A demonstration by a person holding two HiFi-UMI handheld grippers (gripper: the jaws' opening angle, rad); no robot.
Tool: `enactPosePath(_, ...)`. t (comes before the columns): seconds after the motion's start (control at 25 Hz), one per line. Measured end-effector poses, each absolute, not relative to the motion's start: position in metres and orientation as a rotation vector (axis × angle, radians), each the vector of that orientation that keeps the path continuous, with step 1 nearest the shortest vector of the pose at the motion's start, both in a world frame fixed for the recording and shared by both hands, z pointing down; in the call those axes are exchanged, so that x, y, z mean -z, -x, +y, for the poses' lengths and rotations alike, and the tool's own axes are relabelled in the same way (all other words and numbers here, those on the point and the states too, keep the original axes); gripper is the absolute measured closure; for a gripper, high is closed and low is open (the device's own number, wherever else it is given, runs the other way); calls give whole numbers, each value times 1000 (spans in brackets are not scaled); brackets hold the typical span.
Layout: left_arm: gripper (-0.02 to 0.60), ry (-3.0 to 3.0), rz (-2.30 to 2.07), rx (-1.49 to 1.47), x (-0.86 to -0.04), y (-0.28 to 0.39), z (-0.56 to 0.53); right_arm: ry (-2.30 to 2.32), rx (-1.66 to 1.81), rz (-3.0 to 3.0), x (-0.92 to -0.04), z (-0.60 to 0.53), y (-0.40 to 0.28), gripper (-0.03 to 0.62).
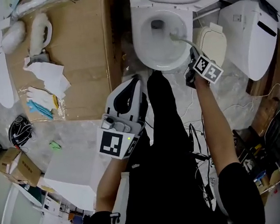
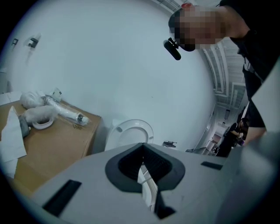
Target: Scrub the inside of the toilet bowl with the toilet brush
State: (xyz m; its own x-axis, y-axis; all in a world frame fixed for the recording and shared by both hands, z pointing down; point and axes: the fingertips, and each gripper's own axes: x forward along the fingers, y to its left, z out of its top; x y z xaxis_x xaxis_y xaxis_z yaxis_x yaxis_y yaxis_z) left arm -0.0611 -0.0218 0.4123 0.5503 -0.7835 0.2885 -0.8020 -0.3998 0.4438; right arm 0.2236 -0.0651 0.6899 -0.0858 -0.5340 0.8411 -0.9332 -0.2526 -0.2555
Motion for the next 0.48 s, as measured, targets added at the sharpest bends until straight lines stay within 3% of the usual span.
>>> enactPosePath(0.48,574,-2229,-1249,-74,-426,28,-45,-1905,-1465,-1546,-728,-126,-232,473)
